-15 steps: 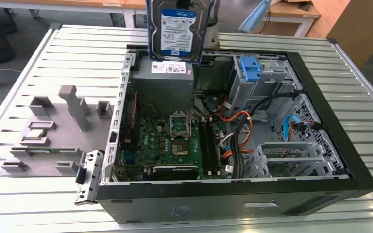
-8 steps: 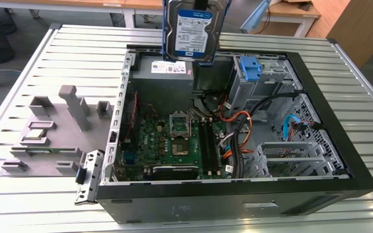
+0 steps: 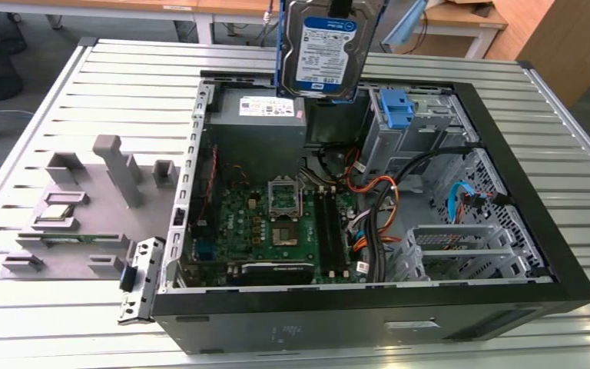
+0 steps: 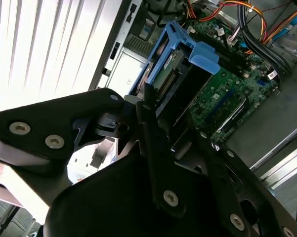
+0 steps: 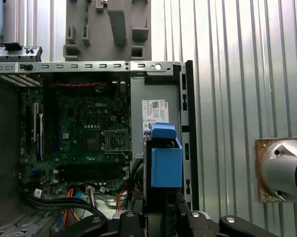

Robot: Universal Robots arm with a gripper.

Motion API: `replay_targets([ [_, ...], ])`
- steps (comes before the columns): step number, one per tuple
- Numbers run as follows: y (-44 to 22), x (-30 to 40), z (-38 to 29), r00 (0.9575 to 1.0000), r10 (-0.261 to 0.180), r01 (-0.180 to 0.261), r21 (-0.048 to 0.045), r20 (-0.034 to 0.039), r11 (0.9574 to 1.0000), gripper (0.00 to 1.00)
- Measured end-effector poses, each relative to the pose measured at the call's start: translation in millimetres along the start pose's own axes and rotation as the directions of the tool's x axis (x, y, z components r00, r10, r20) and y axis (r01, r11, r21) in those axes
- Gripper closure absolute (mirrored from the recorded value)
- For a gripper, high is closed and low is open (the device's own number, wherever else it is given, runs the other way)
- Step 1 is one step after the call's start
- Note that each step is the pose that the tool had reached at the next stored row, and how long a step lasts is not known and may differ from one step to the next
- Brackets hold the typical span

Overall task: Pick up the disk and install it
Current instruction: 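Pick up the disk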

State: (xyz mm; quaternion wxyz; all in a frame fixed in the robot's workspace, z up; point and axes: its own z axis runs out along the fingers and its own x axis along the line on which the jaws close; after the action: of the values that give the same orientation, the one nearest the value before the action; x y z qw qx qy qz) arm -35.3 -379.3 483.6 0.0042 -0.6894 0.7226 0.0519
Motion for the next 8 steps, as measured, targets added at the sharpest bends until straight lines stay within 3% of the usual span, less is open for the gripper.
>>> replay_targets([
  [8, -0.2, 2.0, -0.2, 1.0000, 0.000, 0.000, 0.0000, -0.0001, 1.0000, 0.65],
])
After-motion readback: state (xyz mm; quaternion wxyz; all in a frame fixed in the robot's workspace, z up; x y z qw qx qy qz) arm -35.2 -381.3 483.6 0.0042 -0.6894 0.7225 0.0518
